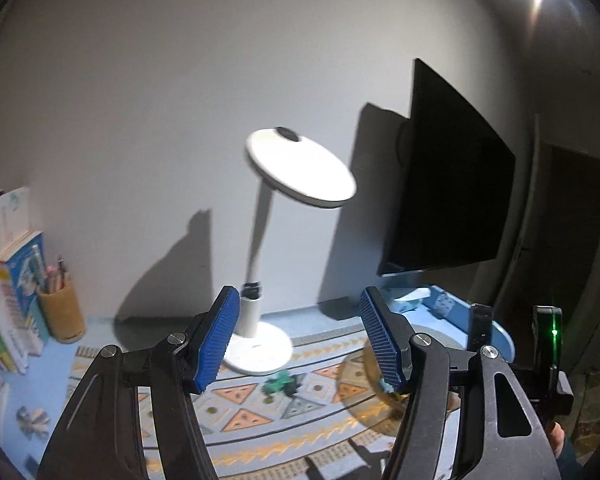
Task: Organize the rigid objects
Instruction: 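Move both tools back toward the green and black figurines, then grasp translucent green figurine with left tool while right tool grasps black figurine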
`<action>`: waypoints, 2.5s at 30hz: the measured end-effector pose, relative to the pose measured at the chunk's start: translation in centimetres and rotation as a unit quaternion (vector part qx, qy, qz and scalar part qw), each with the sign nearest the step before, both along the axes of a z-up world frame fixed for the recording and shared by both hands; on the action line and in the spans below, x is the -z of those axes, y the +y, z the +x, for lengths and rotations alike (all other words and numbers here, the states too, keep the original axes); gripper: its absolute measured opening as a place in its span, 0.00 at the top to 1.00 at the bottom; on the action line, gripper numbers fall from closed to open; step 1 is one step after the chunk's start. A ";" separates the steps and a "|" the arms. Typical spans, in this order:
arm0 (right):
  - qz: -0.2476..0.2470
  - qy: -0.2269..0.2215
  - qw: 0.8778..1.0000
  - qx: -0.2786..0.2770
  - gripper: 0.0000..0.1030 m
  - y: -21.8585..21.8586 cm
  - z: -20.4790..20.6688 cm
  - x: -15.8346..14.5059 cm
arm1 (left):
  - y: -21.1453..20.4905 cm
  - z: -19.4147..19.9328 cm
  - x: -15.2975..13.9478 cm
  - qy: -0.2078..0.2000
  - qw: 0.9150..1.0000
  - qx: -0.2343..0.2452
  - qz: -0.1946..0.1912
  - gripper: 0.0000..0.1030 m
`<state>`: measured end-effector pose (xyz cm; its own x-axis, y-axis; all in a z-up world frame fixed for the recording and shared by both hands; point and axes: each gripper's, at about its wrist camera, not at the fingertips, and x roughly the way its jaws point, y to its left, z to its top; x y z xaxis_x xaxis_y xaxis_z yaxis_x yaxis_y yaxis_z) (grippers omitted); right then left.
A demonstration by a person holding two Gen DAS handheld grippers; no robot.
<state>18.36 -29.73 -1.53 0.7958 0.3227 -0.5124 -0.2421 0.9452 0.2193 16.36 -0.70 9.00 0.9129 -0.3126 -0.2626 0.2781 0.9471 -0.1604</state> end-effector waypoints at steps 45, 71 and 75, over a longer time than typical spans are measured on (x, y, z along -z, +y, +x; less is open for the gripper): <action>-0.121 0.132 0.983 -0.032 0.82 11.1 20.8 16.0 | -3.8 25.0 23.9 0.324 0.921 0.202 0.083 0.40; -0.085 0.151 0.985 -0.025 0.86 6.0 11.3 15.7 | -5.1 22.0 23.7 0.320 0.917 0.217 0.098 0.69; -0.073 0.170 0.982 -0.025 0.82 5.8 12.0 16.1 | -6.8 22.3 23.6 0.311 0.921 0.202 0.119 0.57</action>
<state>30.38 -23.92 -17.61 0.5549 0.2612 -0.7899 -0.2258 0.9611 0.1592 38.71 -7.47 -14.59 0.3842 -0.4608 -0.8000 0.5405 0.8148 -0.2097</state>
